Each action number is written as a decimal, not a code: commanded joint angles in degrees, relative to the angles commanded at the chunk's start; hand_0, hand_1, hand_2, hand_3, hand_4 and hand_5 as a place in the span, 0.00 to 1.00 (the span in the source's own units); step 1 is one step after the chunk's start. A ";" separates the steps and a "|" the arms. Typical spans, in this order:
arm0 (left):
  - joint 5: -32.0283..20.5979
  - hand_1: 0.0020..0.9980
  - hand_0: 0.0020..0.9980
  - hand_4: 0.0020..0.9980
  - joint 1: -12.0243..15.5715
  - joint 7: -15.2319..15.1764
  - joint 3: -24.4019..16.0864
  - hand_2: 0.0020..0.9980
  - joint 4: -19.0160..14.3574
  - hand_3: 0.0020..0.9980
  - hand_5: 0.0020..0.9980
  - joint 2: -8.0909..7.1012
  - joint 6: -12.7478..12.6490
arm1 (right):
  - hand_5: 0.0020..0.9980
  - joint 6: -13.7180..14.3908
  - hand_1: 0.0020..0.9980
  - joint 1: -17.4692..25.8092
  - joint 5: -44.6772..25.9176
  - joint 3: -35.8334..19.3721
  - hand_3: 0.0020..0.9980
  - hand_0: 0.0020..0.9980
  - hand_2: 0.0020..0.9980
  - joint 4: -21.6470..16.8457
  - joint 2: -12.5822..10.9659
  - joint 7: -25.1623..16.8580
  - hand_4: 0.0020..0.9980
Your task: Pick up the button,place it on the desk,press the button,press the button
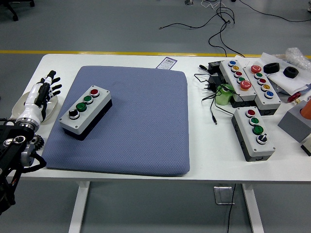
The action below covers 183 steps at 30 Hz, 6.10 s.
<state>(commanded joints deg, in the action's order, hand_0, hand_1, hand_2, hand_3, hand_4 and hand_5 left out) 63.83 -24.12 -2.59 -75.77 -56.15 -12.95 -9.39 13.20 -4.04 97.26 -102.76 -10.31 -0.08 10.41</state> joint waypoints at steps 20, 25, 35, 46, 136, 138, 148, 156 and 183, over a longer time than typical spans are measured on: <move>-0.08 0.85 0.81 0.65 -0.80 -0.17 -0.13 0.90 -0.42 0.93 1.00 0.16 -0.06 | 0.15 0.01 0.66 -0.10 0.34 -0.80 0.63 0.55 0.71 0.00 0.08 0.03 0.32; 1.81 0.86 0.81 0.76 -1.28 -0.17 -0.36 0.90 -0.79 0.94 0.95 0.15 -0.73 | 0.15 0.02 0.66 -0.28 -0.17 -0.47 0.63 0.55 0.71 0.00 0.08 -0.03 0.32; 21.70 0.86 0.81 0.83 -1.99 8.00 1.38 0.90 -5.88 0.96 0.84 -0.17 -11.46 | 0.14 0.08 0.66 -0.10 0.14 -0.79 0.63 0.55 0.71 0.00 0.08 0.13 0.32; 47.86 0.98 0.94 0.95 -2.20 28.66 4.77 1.00 -14.21 1.00 0.73 -0.38 -6.84 | 0.14 0.18 0.66 -0.01 0.08 -0.65 0.62 0.55 0.71 0.00 0.08 0.25 0.32; 63.02 0.99 0.94 0.99 2.20 35.30 4.64 1.00 -24.40 1.00 0.72 -2.29 5.62 | 0.13 0.26 0.66 -0.61 0.45 -0.85 0.62 0.54 0.71 0.00 -0.25 0.03 0.31; 63.33 0.99 0.94 0.99 1.95 35.94 5.11 1.00 -24.42 1.00 0.72 -2.05 6.32 | 0.13 0.43 0.66 -0.35 -0.34 -0.74 0.62 0.54 0.71 0.00 -0.27 -0.02 0.31; 66.07 1.00 0.98 0.99 -0.11 39.56 6.20 1.00 -26.17 1.00 0.67 -1.64 11.61 | 0.13 0.50 0.66 -0.11 1.31 -2.55 0.62 0.53 0.70 0.00 0.08 0.15 0.31; 62.52 1.00 0.98 0.99 -0.09 39.56 9.59 1.00 -28.04 1.00 0.66 -1.97 14.53 | 0.14 0.54 0.66 -0.18 1.34 -2.71 0.62 0.53 0.71 0.00 0.08 0.23 0.31; 63.97 1.00 0.88 1.00 -3.02 39.56 13.67 1.00 -18.43 1.00 0.59 2.44 13.64 | 0.14 0.58 0.66 -0.25 1.10 -2.53 0.62 0.53 0.70 0.00 0.08 0.13 0.31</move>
<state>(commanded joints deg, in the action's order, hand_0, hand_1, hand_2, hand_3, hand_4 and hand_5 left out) 127.80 -27.14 36.98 -62.10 -74.58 -10.51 4.25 13.78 -4.29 98.36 -105.29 -10.31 0.00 10.55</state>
